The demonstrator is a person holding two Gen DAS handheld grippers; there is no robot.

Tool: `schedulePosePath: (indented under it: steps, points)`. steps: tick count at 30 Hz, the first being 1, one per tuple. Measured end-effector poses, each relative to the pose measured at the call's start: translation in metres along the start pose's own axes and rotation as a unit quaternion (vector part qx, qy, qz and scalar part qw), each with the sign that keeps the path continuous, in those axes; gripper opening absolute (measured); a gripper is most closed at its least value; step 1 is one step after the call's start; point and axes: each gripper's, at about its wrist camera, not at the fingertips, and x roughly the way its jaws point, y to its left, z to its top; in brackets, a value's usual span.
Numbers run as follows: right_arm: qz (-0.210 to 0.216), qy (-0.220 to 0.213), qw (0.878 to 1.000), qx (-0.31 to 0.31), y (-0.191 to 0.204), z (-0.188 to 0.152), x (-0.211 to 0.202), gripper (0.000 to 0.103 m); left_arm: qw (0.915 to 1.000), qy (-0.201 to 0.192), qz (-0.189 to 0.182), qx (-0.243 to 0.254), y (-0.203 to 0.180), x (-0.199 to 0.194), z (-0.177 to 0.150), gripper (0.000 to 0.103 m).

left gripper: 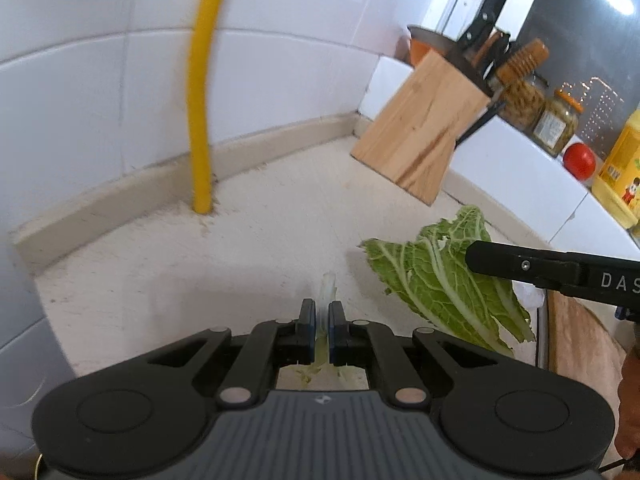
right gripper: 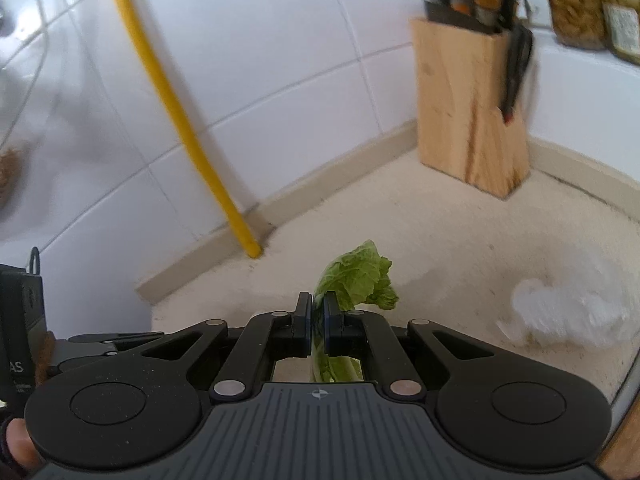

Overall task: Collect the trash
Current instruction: 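Lift the stalk with the left tool while the right tool lifts the leaf, then carry the stalk with the left tool while the right tool carries the leaf to the bin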

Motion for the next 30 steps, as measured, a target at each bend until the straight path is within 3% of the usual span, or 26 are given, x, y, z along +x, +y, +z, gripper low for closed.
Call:
schedulePosePath:
  steps: [6,15,24,30]
  points:
    - [0.024,0.003,0.999,-0.027,0.032,0.002,0.000,0.008,0.9995,-0.026,0.013,-0.014,0.021,-0.030,-0.003,0.002]
    - [0.083,0.022,0.994,-0.070,0.095,-0.004,0.015,0.008,0.9947,-0.056,0.065,-0.056,0.071,-0.086,-0.026,0.002]
    - [0.154,0.061,0.979,-0.115,0.169,-0.026,0.040,0.008,0.9835,-0.070,0.134,-0.100,0.123,-0.142,-0.063,0.002]
    - [0.183,0.099,0.969,-0.135,0.208,-0.050,0.058,0.008,0.9771,-0.057,0.165,-0.122,0.150,-0.159,-0.087,0.002]
